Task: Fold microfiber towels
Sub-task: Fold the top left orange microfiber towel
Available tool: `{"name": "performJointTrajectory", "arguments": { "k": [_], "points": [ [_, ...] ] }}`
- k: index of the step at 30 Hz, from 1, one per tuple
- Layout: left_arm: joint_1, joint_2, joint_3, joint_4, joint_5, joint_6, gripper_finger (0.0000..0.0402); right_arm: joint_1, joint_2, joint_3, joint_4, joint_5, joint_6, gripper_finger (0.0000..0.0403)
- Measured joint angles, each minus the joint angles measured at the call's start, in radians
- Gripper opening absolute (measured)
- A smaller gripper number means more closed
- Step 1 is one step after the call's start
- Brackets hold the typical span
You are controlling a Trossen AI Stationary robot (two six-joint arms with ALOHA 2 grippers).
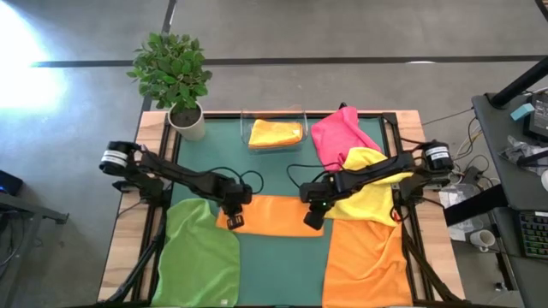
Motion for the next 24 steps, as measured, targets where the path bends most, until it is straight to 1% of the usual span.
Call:
{"name": "performJointTrajectory", "arguments": {
  "k": [3,6,10,15,16,19,22,24],
  "points": [
    [0.007,0.042,0.006,0.018,-0.063,0.002,0.0011,0.0,0.036,0.0,0.01,0.0,0.003,0.0008],
    [0.029,0.078,0.005,0.022,-0.168,0.043,0.0004,-0.001,0.064,0.004,0.017,0.005,0.048,0.0008],
    [0.079,0.108,0.004,0.029,-0.291,0.138,0.0002,-0.001,0.089,0.008,0.016,0.007,0.118,0.0008],
    [0.179,0.109,0.003,0.05,-0.425,0.283,0.0001,-0.003,0.091,0.034,0.021,0.015,0.144,0.0008],
    [0.203,0.106,0.004,0.056,-0.443,0.312,0.0001,-0.003,0.093,0.045,0.029,0.018,0.143,0.0008],
    [0.261,0.09,0.023,0.041,-0.452,0.365,0.0,-0.004,0.095,0.08,0.02,0.03,0.119,0.0008],
    [0.282,0.057,0.041,-0.034,-0.452,0.366,0.0,-0.003,0.082,0.118,0.012,0.029,0.104,0.0008],
    [0.281,0.015,0.063,-0.045,-0.45,0.367,0.0,-0.001,0.057,0.136,0.013,0.036,0.097,0.0008]
  ]
}}
